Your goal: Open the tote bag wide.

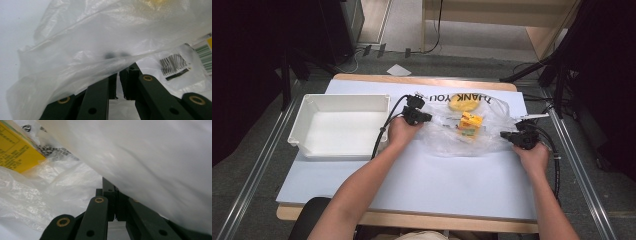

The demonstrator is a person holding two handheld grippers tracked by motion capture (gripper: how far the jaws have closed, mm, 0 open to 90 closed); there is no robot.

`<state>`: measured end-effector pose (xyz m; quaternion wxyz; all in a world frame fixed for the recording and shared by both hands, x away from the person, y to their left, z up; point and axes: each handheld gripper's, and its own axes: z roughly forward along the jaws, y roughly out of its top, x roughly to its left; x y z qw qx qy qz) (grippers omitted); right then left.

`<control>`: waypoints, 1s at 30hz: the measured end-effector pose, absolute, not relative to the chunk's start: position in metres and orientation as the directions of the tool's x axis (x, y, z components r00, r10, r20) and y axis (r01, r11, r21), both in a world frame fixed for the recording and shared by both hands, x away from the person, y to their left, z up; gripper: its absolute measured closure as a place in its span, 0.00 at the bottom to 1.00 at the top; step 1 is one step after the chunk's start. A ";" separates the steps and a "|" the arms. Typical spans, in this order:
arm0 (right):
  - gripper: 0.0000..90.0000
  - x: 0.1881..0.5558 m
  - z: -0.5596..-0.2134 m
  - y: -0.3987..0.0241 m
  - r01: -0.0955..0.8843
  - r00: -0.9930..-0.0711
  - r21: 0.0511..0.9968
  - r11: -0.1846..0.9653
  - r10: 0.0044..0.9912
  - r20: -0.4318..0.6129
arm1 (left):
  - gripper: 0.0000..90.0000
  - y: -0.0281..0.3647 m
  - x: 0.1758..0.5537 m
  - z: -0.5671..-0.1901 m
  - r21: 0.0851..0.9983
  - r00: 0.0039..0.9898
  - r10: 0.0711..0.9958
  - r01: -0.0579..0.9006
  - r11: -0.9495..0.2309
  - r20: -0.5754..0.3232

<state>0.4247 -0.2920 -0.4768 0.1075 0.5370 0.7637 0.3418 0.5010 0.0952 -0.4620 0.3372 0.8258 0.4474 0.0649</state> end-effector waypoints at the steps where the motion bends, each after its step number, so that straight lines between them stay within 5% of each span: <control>1: 1.00 0.425 -0.477 -0.292 0.747 -0.400 0.638 0.190 0.894 0.203 | 0.95 0.096 0.502 -0.462 0.618 0.582 0.791 0.696 -0.364 -0.190; 30: 1.00 0.406 -0.480 -0.338 0.756 -0.266 0.647 0.101 0.950 0.162 | 1.00 0.106 0.516 -0.464 0.624 0.488 0.848 0.732 -0.272 -0.204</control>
